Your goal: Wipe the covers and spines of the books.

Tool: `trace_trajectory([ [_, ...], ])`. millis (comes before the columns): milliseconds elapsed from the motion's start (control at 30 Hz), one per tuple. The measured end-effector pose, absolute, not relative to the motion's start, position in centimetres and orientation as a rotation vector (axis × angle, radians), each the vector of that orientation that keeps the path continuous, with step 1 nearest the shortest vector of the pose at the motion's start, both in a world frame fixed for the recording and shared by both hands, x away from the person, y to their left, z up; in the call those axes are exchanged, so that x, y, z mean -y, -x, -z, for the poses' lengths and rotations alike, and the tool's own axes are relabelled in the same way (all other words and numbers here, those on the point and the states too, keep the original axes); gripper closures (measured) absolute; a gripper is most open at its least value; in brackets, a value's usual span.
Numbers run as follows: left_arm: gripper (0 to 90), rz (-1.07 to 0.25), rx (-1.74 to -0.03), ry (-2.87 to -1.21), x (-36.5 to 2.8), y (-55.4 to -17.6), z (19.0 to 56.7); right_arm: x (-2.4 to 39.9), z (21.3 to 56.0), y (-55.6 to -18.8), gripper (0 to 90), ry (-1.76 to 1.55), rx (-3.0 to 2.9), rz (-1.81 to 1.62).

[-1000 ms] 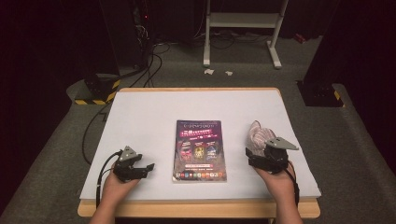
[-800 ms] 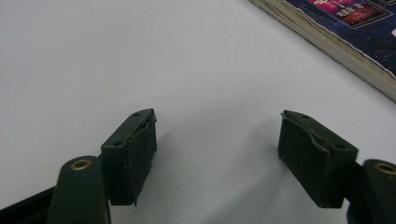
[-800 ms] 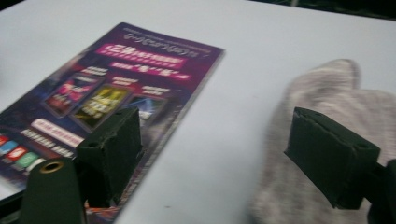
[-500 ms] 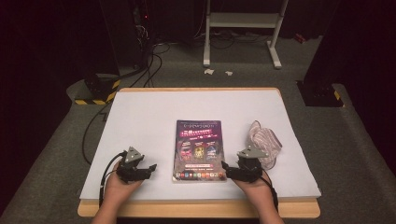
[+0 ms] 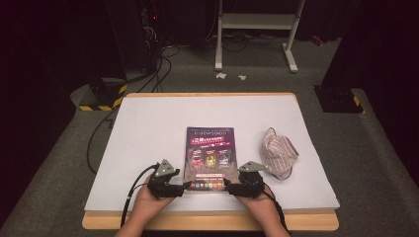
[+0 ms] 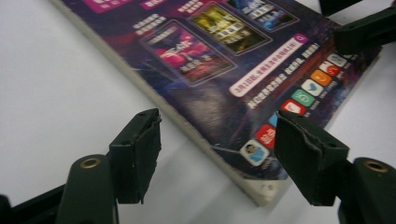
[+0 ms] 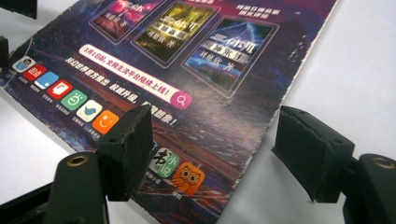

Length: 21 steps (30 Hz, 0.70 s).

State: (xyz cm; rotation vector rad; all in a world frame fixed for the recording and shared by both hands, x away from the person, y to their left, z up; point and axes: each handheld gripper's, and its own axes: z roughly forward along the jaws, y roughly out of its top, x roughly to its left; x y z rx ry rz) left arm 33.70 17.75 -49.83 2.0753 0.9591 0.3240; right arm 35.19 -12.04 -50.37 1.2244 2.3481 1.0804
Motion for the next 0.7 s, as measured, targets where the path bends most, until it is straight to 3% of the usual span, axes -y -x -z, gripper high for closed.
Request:
trace_trajectory([
  [700,35.1,-0.293,-0.968,-2.079,-17.14,-33.78,50.77,11.38,50.47,-35.03,27.0,-1.307,-2.325,-1.063],
])
